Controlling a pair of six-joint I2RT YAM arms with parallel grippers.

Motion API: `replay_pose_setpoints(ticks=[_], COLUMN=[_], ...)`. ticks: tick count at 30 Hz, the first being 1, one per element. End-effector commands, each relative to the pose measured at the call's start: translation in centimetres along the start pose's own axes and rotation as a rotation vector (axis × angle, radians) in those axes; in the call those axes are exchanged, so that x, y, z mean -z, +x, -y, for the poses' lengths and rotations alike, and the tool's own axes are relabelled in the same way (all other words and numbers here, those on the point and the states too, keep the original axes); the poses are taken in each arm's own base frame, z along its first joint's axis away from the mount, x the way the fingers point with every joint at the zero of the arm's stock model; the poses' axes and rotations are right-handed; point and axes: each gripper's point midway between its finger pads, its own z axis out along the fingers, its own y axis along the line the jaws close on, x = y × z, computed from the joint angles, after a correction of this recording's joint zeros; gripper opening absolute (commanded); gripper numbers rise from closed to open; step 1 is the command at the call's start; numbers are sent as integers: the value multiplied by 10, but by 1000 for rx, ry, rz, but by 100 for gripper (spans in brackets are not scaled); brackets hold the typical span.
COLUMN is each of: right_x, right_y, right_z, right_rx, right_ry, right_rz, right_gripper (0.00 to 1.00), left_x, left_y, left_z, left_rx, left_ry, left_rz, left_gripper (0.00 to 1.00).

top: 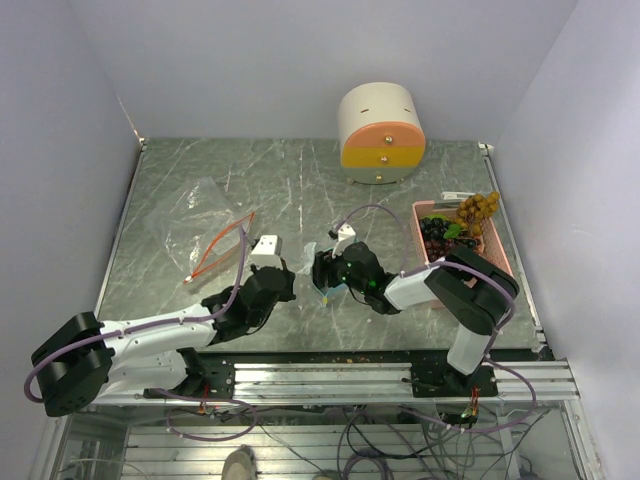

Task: Open the zip-top bag and remove the fake food
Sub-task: Pick up the fake fruit from the zipper food storage bag, then place the fake fruit in the bin.

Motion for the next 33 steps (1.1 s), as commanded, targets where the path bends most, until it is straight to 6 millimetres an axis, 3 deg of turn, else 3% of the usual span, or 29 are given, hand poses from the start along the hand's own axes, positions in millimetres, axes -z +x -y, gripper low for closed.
replay_pose_setpoints(ticks=[1, 6, 10, 15, 20, 26, 33], right_x=[8, 39, 79, 129, 177, 243, 289], right_y=[-3, -24, -52, -90, -118, -118, -109], right_z=[4, 9, 29, 67, 123, 188, 214], right_rx=[-24, -56, -101, -154, -228, -248, -271], right_ry=[33, 44, 87, 171, 398, 860, 1114], right_rz=[25, 72, 122, 204, 282, 300, 348], right_gripper=[46, 40, 40, 39, 41, 42, 42], left_x=[3, 3, 4, 3, -1, -2, -2], left_y=[1, 3, 5, 6, 6, 9, 7], left_z=[-6, -11, -16, -18, -14, -15, -13], left_rx=[18, 22, 40, 59, 58, 51, 45], left_ry=[-10, -32, -43, -57, -50, -48, -43], left_rz=[10, 7, 5, 3, -6, -14, -19], left_gripper=[8, 8, 8, 7, 7, 7, 7])
